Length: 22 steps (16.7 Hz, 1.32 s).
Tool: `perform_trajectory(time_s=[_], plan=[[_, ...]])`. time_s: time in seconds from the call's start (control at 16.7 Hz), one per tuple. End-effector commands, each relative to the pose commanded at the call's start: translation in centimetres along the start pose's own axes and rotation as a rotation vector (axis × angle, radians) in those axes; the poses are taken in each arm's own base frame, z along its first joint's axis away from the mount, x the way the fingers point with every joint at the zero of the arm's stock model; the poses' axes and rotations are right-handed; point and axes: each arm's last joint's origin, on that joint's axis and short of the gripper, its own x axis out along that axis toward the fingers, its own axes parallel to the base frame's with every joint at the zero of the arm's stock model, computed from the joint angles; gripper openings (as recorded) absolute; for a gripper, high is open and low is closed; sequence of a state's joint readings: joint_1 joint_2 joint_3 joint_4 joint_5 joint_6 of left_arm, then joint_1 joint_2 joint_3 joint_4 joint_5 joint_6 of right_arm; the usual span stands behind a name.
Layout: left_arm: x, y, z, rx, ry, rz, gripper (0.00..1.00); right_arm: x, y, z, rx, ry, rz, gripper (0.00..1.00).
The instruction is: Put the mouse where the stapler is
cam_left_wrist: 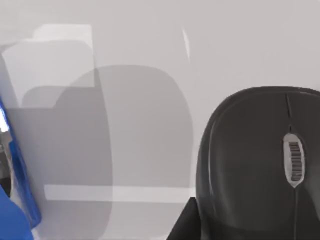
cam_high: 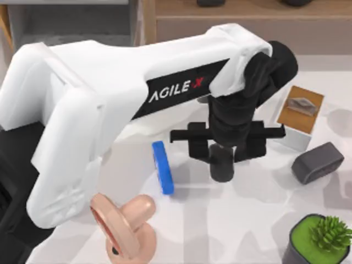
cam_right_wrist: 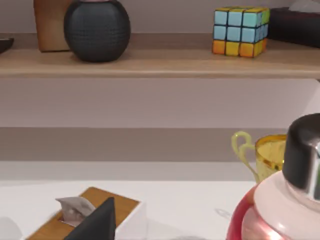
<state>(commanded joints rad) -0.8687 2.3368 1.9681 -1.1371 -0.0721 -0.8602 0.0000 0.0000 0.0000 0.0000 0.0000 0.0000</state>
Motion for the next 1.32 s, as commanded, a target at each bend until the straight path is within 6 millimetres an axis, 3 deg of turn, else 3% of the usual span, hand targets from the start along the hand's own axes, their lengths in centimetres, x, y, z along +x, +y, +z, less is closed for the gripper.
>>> perform_trajectory(time_s=[0.9, 1.32], plan=[[-1.6, 0.0, 0.4, -0.007, -0.051, -0.051, 0.00, 0.0, 0.0, 0.0, 0.000, 0.000, 0.000, 1.00], [-0.7, -0.1, 0.4, -0.005, -0.041, -0.044, 0.00, 0.0, 0.0, 0.0, 0.000, 0.000, 0.000, 1.00]])
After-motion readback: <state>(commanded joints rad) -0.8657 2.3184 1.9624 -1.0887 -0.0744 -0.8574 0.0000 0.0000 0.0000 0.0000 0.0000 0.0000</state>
